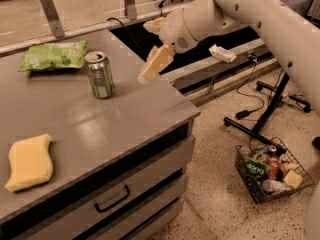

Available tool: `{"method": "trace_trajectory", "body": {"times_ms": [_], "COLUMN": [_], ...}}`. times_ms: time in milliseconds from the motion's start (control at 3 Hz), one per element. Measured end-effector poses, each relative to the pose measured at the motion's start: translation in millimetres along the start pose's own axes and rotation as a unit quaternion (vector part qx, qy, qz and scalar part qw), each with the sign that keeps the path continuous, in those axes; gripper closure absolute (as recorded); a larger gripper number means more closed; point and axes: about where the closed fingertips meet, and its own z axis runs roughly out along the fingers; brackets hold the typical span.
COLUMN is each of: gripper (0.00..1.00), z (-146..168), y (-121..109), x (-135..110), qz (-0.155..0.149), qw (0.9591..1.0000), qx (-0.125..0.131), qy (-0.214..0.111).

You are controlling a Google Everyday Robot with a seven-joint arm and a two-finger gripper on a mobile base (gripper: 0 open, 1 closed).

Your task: Move green can near sponge

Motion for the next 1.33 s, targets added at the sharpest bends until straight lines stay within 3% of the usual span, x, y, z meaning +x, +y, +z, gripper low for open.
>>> {"method": "trace_trajectory", "body": {"times_ms": [1000, 1333], "gripper": [0.0, 0.18], "z": [100, 119], "y": [17, 23], "x": [-40, -46], "qz": [-0.032, -0.028], "qw": [0.995, 0.9931], "qx": [-0.078, -0.096], "qy": [-0.054, -0.061]}}
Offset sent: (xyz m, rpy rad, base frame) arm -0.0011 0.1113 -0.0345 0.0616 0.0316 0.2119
